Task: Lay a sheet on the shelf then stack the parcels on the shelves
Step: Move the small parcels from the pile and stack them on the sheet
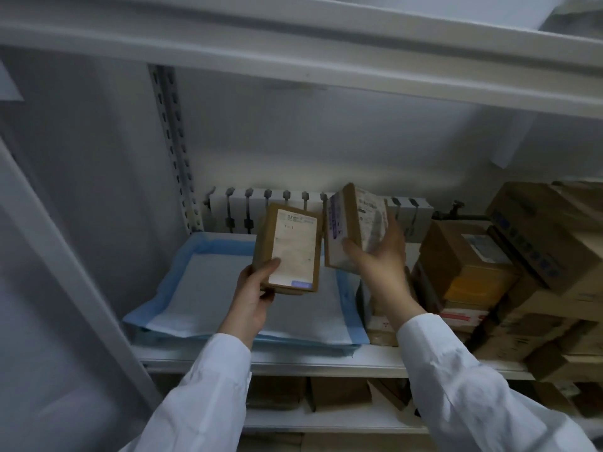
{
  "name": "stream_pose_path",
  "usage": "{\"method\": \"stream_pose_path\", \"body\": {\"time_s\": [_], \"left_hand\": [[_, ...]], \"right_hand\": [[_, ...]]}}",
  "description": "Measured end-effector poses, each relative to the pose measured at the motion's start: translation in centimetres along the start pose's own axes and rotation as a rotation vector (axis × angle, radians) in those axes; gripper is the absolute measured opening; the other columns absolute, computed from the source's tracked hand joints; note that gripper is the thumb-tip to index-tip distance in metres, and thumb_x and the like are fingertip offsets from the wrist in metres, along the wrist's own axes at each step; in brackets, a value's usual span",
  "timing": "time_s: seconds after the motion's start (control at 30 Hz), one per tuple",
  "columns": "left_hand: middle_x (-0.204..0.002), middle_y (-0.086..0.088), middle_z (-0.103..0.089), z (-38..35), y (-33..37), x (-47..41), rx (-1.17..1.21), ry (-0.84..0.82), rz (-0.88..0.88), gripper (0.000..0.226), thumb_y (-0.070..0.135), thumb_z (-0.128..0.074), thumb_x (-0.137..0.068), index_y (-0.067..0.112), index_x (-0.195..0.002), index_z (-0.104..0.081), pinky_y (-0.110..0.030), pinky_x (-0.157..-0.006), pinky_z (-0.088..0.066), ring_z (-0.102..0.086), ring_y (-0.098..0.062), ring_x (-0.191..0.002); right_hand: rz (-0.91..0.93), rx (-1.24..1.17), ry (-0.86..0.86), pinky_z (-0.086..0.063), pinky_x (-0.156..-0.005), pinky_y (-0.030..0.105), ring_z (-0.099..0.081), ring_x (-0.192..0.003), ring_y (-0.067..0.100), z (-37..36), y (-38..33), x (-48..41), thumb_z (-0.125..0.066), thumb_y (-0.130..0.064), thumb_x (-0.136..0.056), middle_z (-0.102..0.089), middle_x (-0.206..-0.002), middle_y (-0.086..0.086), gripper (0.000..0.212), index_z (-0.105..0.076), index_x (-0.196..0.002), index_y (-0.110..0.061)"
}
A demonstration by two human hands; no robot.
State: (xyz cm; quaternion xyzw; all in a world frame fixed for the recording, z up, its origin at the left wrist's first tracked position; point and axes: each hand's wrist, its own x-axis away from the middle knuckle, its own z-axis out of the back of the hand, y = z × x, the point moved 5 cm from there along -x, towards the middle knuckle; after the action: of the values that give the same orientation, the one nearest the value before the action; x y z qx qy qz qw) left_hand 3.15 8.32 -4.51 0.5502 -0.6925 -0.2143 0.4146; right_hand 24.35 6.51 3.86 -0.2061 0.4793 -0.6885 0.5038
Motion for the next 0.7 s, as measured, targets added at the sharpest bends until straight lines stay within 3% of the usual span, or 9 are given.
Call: {"method": "stream_pose_path", "body": {"time_s": [0.07, 0.13, 0.23, 0.3, 0.43, 0.47, 0.57, 0.7], "left_hand": [[-0.112, -0.013, -0.061, 1.4, 0.7, -0.3, 0.035, 0.014, 0.043, 0.037, 0.018, -0.063, -0.085, 0.01, -0.12, -0.053, -0.032, -0.074, -0.05, -0.059, -0.024, -0.098], [-0.109, -0.015, -0.062, 3.1, 1.2, -0.8, 0.098, 0.072, 0.081, 0.029, 0.02, -0.065, -0.084, 0.011, -0.11, -0.057, -0.04, -0.073, -0.052, -0.059, -0.028, -0.096], [-0.114, -0.015, -0.062, 6.2, 2.2, -1.9, 0.122, 0.18, 0.091, 0.053, 0.023, -0.073, -0.076, 0.013, -0.123, -0.051, -0.043, -0.069, -0.054, -0.059, -0.032, -0.099], [-0.121, -0.015, -0.06, 8.1, 2.9, -2.6, 0.137, 0.237, 0.096, 0.069, 0.027, -0.078, -0.071, 0.015, -0.131, -0.045, -0.043, -0.068, -0.056, -0.059, -0.034, -0.105], [-0.126, -0.014, -0.059, 11.1, 3.8, -4.3, 0.142, 0.298, 0.12, 0.104, 0.038, -0.089, -0.044, 0.022, -0.135, -0.041, -0.046, -0.063, -0.057, -0.059, -0.035, -0.107], [-0.127, -0.014, -0.059, 11.3, 4.0, -4.4, 0.158, 0.29, 0.133, 0.103, 0.04, -0.089, -0.045, 0.023, -0.135, -0.043, -0.048, -0.065, -0.056, -0.059, -0.035, -0.107], [-0.128, -0.011, -0.059, 11.3, 5.3, -4.5, 0.163, 0.276, 0.149, 0.061, 0.041, -0.07, -0.077, 0.022, -0.132, -0.05, -0.047, -0.079, -0.052, -0.058, -0.034, -0.108], [-0.136, -0.01, -0.052, 11.9, 6.6, -6.0, 0.09, 0.254, 0.126, 0.057, 0.044, -0.059, -0.087, 0.02, -0.137, -0.045, -0.05, -0.102, -0.041, -0.05, -0.034, -0.122]], "right_hand": [[-0.186, -0.342, -0.031, -0.051, -0.091, 0.051, -0.053, -0.119, 0.027, -1.7, 0.4, -0.1, -0.069, -0.044, -0.076, -0.047, -0.139, 0.005, 0.074, -0.034, -0.139, -0.027], [-0.347, -0.5, -0.142, -0.056, -0.075, 0.041, -0.064, -0.098, 0.024, -3.6, 0.4, -0.1, -0.061, -0.037, -0.087, -0.061, -0.124, 0.01, 0.05, -0.046, -0.132, -0.018], [-0.432, -0.567, -0.267, -0.052, -0.085, 0.044, -0.065, -0.085, 0.025, -6.5, -0.1, 0.3, -0.049, -0.038, -0.094, -0.069, -0.097, 0.009, 0.026, -0.062, -0.105, -0.019], [-0.47, -0.557, -0.313, -0.05, -0.093, 0.046, -0.065, -0.087, 0.026, -8.7, -0.5, 0.4, -0.048, -0.04, -0.095, -0.07, -0.092, 0.007, 0.023, -0.063, -0.095, -0.023], [-0.481, -0.526, -0.36, -0.055, -0.082, 0.04, -0.064, -0.08, 0.021, -11.9, -1.7, 0.6, -0.049, -0.042, -0.094, -0.069, -0.086, 0.003, 0.021, -0.063, -0.093, -0.026], [-0.477, -0.524, -0.38, -0.055, -0.075, 0.036, -0.064, -0.079, 0.02, -12.6, -2.1, 0.7, -0.049, -0.042, -0.094, -0.068, -0.086, 0.003, 0.023, -0.063, -0.097, -0.024], [-0.463, -0.519, -0.432, -0.051, -0.064, 0.029, -0.063, -0.081, 0.02, -14.5, -3.4, 0.8, -0.048, -0.047, -0.093, -0.068, -0.093, 0.004, 0.034, -0.06, -0.114, -0.023], [-0.401, -0.451, -0.459, -0.045, -0.062, 0.028, -0.057, -0.081, 0.019, -16.3, -4.5, 0.2, -0.046, -0.047, -0.094, -0.062, -0.094, 0.003, 0.022, -0.055, -0.103, -0.029]]}}
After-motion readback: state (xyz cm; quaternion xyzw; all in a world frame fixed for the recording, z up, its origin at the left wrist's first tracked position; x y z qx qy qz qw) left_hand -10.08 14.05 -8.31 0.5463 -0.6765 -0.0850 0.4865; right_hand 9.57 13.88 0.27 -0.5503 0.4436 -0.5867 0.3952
